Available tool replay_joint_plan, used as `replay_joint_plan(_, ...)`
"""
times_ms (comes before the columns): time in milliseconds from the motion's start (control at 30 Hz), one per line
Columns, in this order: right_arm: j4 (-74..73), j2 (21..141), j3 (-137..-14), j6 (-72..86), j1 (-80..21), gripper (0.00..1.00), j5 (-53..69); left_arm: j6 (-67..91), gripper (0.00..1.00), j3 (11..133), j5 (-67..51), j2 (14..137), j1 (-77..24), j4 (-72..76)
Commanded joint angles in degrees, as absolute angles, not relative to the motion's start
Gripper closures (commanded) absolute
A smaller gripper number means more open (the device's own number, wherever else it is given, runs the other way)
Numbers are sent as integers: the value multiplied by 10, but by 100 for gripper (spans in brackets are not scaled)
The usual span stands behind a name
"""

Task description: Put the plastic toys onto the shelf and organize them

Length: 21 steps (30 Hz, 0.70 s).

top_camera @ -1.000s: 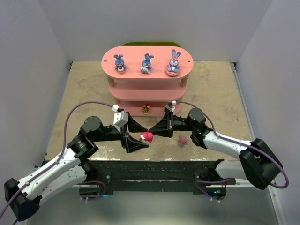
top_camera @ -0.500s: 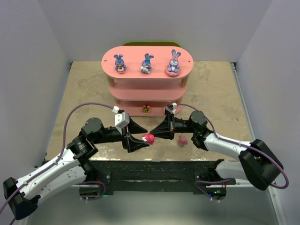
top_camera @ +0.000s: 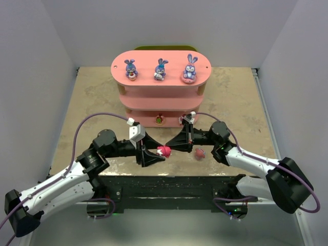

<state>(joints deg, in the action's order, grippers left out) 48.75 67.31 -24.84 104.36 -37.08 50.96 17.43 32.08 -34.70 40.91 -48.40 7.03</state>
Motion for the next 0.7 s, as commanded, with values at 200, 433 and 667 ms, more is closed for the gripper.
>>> replay_joint_plan(200, 475, 661, -250, 1028, -372, 100, 523, 178, 32, 313, -346, 395, -487, 112)
replay_joint_plan(433, 468, 659, -249, 1024, -372, 100, 521, 179, 37, 310, -340, 393, -488, 116)
replay_joint_plan(667, 465, 655, -247, 1024, -373, 100, 519, 185, 58, 309, -340, 423, -493, 128)
